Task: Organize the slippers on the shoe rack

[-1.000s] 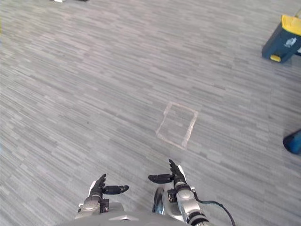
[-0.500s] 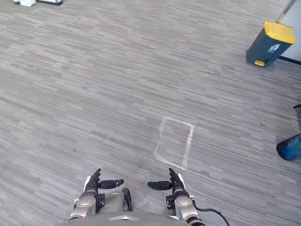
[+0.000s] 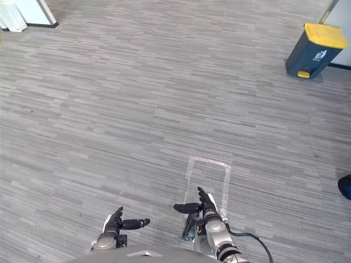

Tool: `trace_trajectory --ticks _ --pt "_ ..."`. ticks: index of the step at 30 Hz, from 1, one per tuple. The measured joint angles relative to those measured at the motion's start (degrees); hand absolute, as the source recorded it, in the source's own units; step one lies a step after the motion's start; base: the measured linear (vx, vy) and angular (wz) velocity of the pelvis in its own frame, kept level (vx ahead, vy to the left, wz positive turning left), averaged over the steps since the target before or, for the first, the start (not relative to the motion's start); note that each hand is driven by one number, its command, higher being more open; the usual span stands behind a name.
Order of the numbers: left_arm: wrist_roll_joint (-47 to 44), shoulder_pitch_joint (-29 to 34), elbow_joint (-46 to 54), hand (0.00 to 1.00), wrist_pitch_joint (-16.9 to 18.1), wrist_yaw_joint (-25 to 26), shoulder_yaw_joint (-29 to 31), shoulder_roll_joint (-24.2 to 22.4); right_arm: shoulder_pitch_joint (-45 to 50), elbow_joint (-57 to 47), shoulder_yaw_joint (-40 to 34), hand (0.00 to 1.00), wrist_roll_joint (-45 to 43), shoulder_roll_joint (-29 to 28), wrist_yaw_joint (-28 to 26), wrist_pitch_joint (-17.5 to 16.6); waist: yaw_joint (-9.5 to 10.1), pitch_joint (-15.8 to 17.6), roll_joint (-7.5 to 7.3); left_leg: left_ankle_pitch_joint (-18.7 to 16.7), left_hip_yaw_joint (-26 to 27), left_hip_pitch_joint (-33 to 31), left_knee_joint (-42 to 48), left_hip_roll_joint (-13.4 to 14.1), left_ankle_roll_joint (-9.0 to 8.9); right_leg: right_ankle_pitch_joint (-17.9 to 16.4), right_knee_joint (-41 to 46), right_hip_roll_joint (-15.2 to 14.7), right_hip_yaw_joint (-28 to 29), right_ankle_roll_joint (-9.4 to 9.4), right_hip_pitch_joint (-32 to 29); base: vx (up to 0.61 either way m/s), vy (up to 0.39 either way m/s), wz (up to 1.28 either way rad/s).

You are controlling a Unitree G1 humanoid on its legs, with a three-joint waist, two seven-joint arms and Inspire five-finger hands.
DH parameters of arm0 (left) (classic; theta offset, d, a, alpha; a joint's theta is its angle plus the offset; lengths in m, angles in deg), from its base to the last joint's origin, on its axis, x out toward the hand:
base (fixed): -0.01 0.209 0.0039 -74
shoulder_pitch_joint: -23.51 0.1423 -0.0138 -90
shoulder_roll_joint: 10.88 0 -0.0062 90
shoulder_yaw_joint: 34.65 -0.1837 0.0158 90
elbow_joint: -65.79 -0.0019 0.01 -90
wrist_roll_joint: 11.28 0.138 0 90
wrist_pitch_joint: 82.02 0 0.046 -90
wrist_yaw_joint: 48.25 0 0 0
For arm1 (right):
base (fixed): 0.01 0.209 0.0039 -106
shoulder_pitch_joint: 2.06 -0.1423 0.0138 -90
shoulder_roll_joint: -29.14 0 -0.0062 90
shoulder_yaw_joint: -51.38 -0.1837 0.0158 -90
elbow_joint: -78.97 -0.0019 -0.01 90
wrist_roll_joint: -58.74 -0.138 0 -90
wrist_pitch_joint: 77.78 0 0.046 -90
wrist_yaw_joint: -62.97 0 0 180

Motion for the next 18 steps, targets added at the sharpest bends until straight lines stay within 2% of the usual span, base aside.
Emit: trace_trajectory --ticks 1,3,4,6,7,9,10,11,12,14,16,18 --pt "-0.04 0.00 0.08 1.00 -0.01 -0.11 0.91 -0.16 1.01 -0.58 0.04 1.00 -0.14 -0.20 0.04 0.23 0.05 0.17 -0.12 4.40 -1.10 -3.39 10.92 2.76 -0.84 -0.70 -2.88 1.93 0.41 -0.14 4.17 0.50 -0.205 -0.15" --pt "-0.02 -0.05 0.53 1.00 0.10 -0.16 0.99 0.17 1.67 -0.61 -0.95 1.00 -0.57 -0.43 0.15 0.16 0.29 0.22 -0.37 1.77 -1.09 -6.97 19.35 4.51 -1.19 -1.21 -5.65 3.49 1.26 -0.39 8.49 0.38 -0.095 -0.29" --pt "-0.01 0.07 1.46 1.00 0.15 -0.36 1.00 0.59 2.03 -0.16 -2.10 1.00 -1.28 -0.50 0.18 0.21 0.65 0.16 -1.31 -0.98 -0.82 -9.56 19.85 3.95 -0.53 -1.27 -7.69 3.83 2.63 -0.35 10.96 0.35 -0.025 -0.59" --pt "-0.08 0.19 2.65 1.00 0.28 -0.39 1.17 0.84 2.12 -0.07 -2.88 1.00 -2.00 -0.29 0.55 0.30 0.98 0.31 -2.43 -3.50 -0.79 -13.13 11.85 1.06 0.75 -1.13 -9.83 3.82 5.95 -0.14 13.12 0.36 0.049 -0.91" --pt "-0.16 0.00 2.89 1.00 0.33 -0.39 2.15 0.83 2.10 -0.05 -4.10 1.00 -2.01 -0.43 0.74 0.35 1.11 0.44 -2.64 -3.91 -4.34 -15.39 2.81 -2.27 1.32 -0.94 -10.88 3.66 9.10 0.18 14.24 0.37 0.134 -1.01" --pt "-0.23 -0.08 2.94 1.00 0.56 -0.41 2.72 0.84 2.13 0.32 -4.98 1.00 -2.02 -0.65 0.85 0.46 1.19 0.91 -3.17 -3.43 -9.82 -16.65 -4.88 -5.44 1.47 -1.19 -11.37 3.05 12.19 1.14 15.35 0.30 0.169 -1.18" --pt "-0.53 -0.20 2.91 1.00 0.78 -0.35 3.13 0.79 2.13 0.99 -5.97 1.00 -2.01 -0.65 1.01 0.63 1.45 1.14 -3.29 1.00 -16.56 -17.05 -10.70 -8.34 1.24 -2.12 -10.92 2.52 16.62 2.93 16.02 0.24 0.183 -1.38" --pt "-0.59 -0.16 2.70 1.00 0.85 -0.26 3.06 0.48 2.24 0.97 -6.02 1.00 -2.01 -0.45 1.19 0.71 1.82 0.86 -2.88 4.27 -17.65 -16.20 -11.42 -8.73 1.11 -2.54 -10.58 2.66 18.42 3.81 16.12 0.37 0.296 -1.55" --pt "-0.87 -0.21 2.17 1.00 0.80 -0.11 3.06 0.51 2.20 1.43 -5.92 1.00 -1.99 -0.27 1.44 0.71 2.30 0.52 -3.07 5.75 -16.25 -14.80 -11.29 -9.14 3.96 -3.25 -10.03 2.65 21.45 5.17 16.22 0.32 0.249 -1.06" --pt "-0.91 -0.29 2.15 1.00 0.63 -0.27 2.98 1.29 2.50 1.55 -6.31 1.00 -1.99 -1.14 1.57 0.82 2.07 0.17 -4.50 3.73 -12.80 -13.58 -10.28 -9.71 5.21 -4.13 -8.88 1.09 23.65 6.53 15.91 0.27 0.209 -0.91" --pt "-1.32 -0.46 1.36 1.00 0.27 -0.17 3.02 1.57 2.27 2.04 -6.41 1.00 -1.98 -1.63 1.38 0.81 2.29 0.02 -4.91 2.24 -8.29 -10.26 -11.84 -9.99 6.62 -4.64 -6.16 -0.61 24.27 7.46 15.32 0.23 0.232 -1.00" --pt "-1.36 -0.49 0.98 1.00 0.12 -0.04 3.00 1.59 2.04 2.05 -6.42 1.00 -1.98 -2.03 1.26 0.95 2.17 0.17 -4.78 2.02 -4.83 -6.97 -14.44 -9.88 7.06 -5.35 -1.51 -1.92 21.42 8.63 13.48 0.14 0.148 -0.84"
